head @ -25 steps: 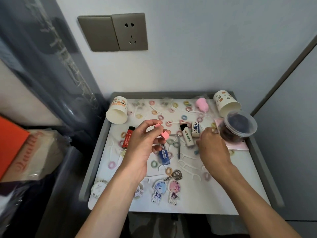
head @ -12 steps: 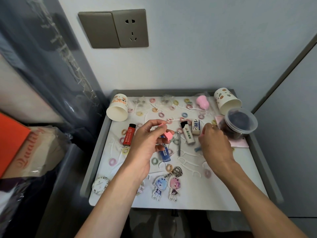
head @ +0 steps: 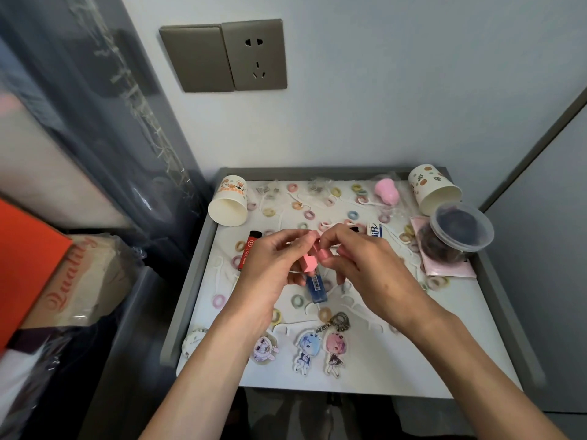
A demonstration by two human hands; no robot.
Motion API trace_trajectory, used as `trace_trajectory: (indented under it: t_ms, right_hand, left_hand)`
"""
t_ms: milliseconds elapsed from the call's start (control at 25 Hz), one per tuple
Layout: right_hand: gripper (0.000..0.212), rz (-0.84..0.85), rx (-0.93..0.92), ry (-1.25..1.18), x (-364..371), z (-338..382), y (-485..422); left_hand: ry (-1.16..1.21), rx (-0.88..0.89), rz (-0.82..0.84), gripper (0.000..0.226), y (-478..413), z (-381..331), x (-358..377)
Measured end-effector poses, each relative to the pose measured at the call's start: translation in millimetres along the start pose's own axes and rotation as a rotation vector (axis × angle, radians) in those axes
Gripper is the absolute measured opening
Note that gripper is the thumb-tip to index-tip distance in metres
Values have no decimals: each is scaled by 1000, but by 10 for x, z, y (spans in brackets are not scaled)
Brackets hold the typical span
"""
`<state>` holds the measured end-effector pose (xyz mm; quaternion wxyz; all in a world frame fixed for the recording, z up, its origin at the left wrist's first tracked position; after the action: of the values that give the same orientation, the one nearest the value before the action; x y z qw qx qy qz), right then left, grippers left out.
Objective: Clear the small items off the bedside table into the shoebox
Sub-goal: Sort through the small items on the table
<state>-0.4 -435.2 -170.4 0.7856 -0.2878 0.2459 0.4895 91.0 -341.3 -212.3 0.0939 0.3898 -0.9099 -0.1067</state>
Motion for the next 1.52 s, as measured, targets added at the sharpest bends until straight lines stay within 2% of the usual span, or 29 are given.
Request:
trace_trajectory:
  t_ms: [160,320,400,480,600,680,760,840,920,1200,1360,1520]
  right_hand:
    - [16,41,30,-89,111,19,-6]
    - [9,-40,236,-571,154,-91,-26]
    - [15,-53,365,-774,253,-163,-6]
    - [21,-28,448,-866,338,-203,4]
    - [18,-48,497,-942,334,-236,-20]
    - [12,-66,479,-935,305,-218,-35]
    - [2,-102,418,-812,258,-182,-51]
    - [5,-138,363,-663,223,-137,-65]
    - [8,-145,344,-612,230,-110,-73]
    - [1,-147,389,-622,219,-133,-44]
    - [9,-157,445,-677,217,-168,-29]
    - [10,-163,452,-699,199,-179,-29]
  left_hand:
    - [-54,41,3,19,-7,-24,-57]
    - [44,119,-11,19,-5,-109,-81]
    - [64,139,-28,18,-9,-129,-103]
    - [52,149,-42,17,-14,-127,-122]
    - [-9,180,-65,15,-9,-148,-175]
    - [-17,195,-88,12,-8,-166,-210]
    - [4,174,-119,13,-9,-147,-242]
    - [49,138,-140,12,-10,-117,-257]
    - [62,126,-143,17,-20,-94,-263]
    - [73,92,-118,20,-26,-72,-238]
    - [82,65,-99,34,-32,-55,-197]
    - [96,37,-65,32,-31,-53,-188]
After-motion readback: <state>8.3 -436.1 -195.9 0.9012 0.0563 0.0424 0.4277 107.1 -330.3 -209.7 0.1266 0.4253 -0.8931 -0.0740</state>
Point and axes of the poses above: each hand's wrist, its own y-axis away from the middle knuckle, its own x-axis out of the palm, z = x × y, the point moved 9 cm from there along -y, towards the middle knuckle
